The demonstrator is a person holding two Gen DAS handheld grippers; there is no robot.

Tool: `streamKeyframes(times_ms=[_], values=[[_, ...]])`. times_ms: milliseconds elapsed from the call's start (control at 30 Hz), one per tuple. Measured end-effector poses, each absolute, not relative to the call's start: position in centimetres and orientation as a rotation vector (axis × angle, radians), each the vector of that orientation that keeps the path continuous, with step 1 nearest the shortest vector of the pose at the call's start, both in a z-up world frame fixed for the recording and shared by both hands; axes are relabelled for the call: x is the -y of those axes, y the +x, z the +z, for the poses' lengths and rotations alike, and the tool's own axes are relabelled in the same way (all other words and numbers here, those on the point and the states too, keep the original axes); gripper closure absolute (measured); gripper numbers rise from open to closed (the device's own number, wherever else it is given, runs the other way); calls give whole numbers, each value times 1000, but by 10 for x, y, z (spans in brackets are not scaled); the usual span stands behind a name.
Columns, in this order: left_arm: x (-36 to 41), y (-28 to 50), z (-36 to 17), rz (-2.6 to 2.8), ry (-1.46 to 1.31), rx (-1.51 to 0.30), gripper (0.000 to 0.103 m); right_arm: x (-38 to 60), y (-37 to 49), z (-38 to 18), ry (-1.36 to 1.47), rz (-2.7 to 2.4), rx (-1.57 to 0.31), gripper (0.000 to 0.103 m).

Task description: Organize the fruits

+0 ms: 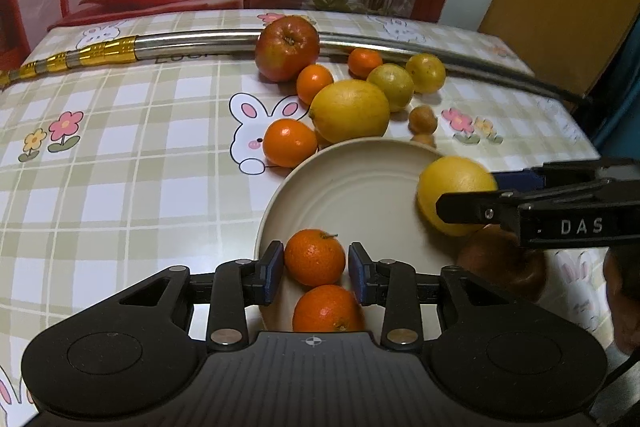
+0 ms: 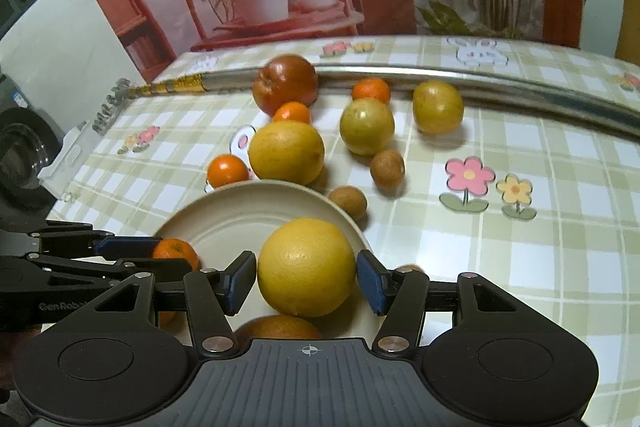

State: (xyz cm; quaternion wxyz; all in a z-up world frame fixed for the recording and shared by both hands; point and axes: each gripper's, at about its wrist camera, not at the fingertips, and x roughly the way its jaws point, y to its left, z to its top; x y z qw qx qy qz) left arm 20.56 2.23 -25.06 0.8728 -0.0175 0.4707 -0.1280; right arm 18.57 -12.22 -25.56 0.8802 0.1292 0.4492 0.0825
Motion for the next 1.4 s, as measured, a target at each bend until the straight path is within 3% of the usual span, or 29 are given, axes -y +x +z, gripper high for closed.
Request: streamKeyframes(times_ms=[600, 1000, 1400], values=[[-52, 254, -191, -227, -62, -862, 62, 171, 203, -197, 238, 49, -753, 51], [-32, 291, -244, -293, -25, -1010, 62, 205, 205, -209, 280, -33, -748, 51], [-34, 311, -263, -354, -93, -1057, 62, 215, 223, -223, 305, -30, -771, 51]])
